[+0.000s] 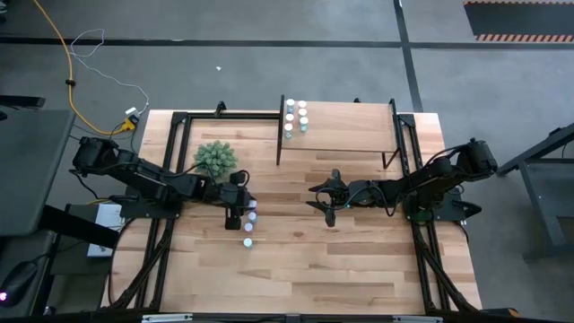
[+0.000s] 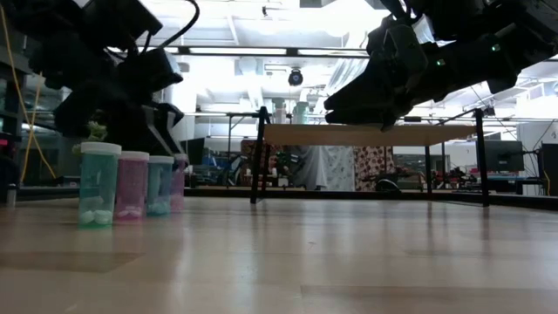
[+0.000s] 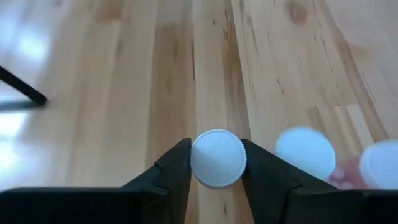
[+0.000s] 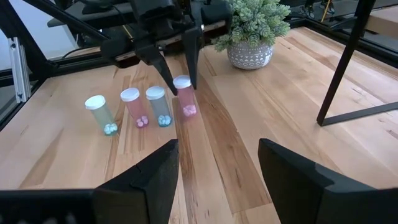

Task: Pick and place medicine bottles onto shelf by color
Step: Put the transparent pink medicine bottle on the shelf

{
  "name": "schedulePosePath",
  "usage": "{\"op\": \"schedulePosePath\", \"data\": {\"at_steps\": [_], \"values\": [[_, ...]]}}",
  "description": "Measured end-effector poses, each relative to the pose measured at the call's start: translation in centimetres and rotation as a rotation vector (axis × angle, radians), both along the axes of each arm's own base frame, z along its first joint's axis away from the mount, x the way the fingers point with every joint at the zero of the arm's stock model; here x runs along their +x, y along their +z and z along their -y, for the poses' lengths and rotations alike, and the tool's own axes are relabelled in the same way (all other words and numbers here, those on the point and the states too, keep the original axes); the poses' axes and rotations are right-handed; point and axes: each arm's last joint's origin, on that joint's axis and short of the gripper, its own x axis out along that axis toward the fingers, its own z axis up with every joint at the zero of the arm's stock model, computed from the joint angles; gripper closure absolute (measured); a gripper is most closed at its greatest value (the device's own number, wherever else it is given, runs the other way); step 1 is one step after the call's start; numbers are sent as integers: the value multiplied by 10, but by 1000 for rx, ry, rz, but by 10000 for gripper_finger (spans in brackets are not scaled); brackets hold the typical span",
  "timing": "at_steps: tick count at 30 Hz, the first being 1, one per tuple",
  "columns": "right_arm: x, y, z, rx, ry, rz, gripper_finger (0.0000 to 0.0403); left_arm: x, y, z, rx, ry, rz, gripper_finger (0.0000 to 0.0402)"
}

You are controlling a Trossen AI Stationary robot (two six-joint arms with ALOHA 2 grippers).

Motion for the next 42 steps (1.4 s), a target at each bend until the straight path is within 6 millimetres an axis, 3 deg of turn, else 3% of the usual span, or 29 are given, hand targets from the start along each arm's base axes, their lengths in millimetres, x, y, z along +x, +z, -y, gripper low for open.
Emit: {"op": "schedulePosePath", "data": {"at_steps": [5,12,19,29,42], "values": [[0,0,0,0,0,0,192,14,20,-1,89,-14,52,282],[3,11,-1,-22,36,116,192,42,71,-2,218,-42,178,285],[11,28,-1,-120,98,204,192,56,108,-5,187,-5,317,285],[46,49,4,-202,115,63,192,59,102,-17,91,102,316,284],[97,31,17,-240,44,1,192,68,93,-17,95,96,312,284]]}}
